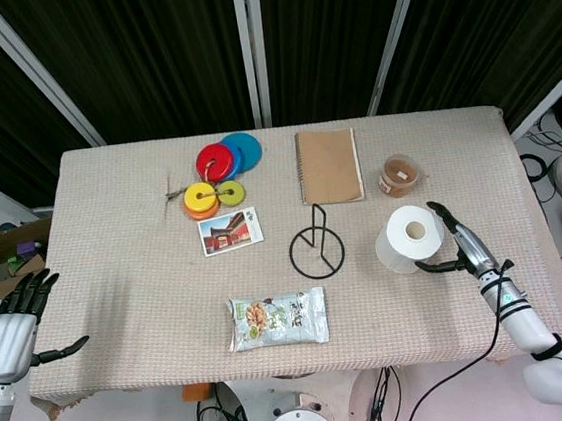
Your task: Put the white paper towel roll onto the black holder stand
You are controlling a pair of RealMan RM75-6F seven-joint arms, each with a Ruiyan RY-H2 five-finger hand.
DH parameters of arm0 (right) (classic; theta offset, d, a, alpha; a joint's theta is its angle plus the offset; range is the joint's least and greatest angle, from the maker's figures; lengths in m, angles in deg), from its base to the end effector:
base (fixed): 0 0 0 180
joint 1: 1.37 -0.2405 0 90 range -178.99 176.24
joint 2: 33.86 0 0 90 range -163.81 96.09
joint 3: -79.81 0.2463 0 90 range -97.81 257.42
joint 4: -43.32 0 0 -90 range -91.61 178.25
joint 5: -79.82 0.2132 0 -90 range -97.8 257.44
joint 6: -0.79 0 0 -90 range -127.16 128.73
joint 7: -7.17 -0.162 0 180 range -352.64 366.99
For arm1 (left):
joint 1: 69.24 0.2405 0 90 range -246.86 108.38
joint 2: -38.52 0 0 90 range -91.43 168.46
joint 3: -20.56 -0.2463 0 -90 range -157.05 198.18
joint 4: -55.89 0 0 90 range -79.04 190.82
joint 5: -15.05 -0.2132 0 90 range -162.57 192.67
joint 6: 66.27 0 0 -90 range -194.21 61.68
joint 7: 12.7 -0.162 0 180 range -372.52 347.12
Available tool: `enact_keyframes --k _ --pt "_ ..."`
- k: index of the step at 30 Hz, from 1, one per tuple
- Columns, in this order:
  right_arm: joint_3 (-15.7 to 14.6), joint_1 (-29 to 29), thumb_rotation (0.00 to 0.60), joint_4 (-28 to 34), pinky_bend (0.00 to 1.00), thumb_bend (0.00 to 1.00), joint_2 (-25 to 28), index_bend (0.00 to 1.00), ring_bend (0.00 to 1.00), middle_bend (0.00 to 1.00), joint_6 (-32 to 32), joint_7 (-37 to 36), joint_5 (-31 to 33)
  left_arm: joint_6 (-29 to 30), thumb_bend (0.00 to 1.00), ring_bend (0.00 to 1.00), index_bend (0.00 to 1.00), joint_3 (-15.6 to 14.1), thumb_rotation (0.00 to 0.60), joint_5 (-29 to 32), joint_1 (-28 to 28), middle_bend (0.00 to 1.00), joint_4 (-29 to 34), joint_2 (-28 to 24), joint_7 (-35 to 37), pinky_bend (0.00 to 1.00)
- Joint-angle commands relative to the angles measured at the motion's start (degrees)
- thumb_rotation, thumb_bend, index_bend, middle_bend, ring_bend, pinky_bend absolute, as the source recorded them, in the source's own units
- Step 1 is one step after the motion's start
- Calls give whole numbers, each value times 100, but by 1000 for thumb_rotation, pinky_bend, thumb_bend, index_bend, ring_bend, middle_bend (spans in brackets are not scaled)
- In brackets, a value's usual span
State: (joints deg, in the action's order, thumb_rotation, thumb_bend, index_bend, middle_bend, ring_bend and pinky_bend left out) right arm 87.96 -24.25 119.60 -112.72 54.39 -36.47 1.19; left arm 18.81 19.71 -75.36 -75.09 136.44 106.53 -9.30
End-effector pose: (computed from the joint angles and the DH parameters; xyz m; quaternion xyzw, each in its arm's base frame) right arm -0.2948 -0.3070 0.0389 0.4725 -0.6746 0.4617 0.3295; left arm -0.3288 0.1926 0.1362 -0.6442 -0.3609 -0.3630 0.5683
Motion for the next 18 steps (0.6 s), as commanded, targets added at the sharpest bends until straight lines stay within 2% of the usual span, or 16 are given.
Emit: enact_keyframes --k 1,18 --pt "-18 -2 600 1 0 50 7 0 0 0 12 -60 -21 -8 0 47 68 -1 279 7 0 60 -2 1 2 212" --pt "-19 -77 600 -33 0 50 -62 0 0 0 21 -91 21 31 0 47 68 -4 277 -19 14 60 -26 -3 48 212"
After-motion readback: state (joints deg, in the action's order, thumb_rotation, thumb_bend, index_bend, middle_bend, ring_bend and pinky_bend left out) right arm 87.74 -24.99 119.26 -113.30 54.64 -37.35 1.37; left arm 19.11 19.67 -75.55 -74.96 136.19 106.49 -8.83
